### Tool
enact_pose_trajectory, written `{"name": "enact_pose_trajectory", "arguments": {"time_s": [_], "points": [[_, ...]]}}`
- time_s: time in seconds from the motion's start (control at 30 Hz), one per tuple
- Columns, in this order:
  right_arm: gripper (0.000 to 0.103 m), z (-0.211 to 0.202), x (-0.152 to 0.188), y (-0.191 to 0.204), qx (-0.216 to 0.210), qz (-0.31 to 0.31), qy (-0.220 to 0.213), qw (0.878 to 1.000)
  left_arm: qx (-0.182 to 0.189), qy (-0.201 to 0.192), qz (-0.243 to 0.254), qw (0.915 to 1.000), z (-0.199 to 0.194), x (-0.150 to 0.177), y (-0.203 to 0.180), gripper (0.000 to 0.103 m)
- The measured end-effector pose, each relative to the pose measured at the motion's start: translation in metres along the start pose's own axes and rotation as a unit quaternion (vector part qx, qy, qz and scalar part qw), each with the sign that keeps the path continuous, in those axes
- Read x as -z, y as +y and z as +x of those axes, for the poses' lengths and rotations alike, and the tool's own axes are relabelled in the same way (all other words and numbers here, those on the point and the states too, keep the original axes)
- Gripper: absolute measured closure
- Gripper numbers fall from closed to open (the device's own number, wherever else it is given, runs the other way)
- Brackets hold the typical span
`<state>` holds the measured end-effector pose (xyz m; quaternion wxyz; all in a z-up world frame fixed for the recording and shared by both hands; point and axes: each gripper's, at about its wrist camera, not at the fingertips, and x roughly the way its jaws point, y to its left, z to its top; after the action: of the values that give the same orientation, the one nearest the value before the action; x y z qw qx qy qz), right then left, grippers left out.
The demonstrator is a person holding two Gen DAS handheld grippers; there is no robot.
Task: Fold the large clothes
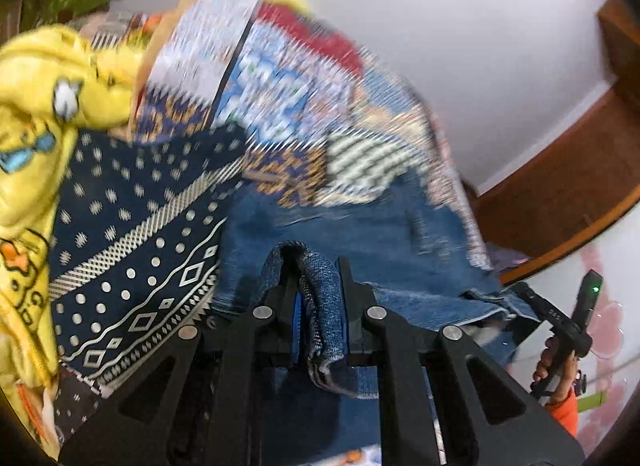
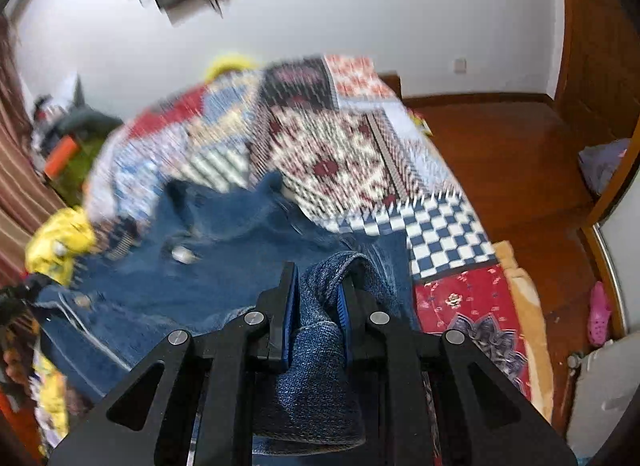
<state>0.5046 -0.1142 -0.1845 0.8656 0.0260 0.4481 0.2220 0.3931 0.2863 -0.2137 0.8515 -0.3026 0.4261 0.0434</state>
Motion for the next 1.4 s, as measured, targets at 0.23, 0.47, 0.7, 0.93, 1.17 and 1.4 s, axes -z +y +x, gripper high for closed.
{"name": "enact_pose_trajectory", "arguments": {"time_s": [0.23, 0.47, 0.7, 0.93, 1.17, 1.4], "points": [[0.083, 0.015, 0.013, -0.003, 0.028, -0.035, 0.01, 0.999, -0.028, 0.047, 0.018, 0.9983, 0.031, 0.016, 0.013, 0.084], [0.061, -0.024, 0.016, 0.007, 0.05, -0.059, 0.0, 0.997, -0.148, 0.0, 0.174, 0.9736, -0.012, 0.036, -0.048, 0.038], [0.043, -0.085, 0.032, 0.019, 0.022, -0.078, -0.054, 0.995, -0.113, -0.028, 0.225, 0.9674, -0.055, 0.066, -0.092, 0.01], [0.043, -0.087, 0.078, 0.049, -0.018, -0.122, -0.02, 0.992, -0.095, 0.029, 0.231, 0.9677, -0.025, 0.105, -0.106, 0.01], [0.043, -0.033, 0.11, 0.071, -0.023, -0.15, 0.04, 0.988, -0.123, 0.068, 0.245, 0.9593, 0.028, 0.129, -0.101, 0.009], [0.043, 0.018, 0.074, 0.091, -0.021, -0.152, 0.04, 0.987, -0.154, 0.022, 0.256, 0.9541, 0.06, 0.075, -0.098, 0.005]]}}
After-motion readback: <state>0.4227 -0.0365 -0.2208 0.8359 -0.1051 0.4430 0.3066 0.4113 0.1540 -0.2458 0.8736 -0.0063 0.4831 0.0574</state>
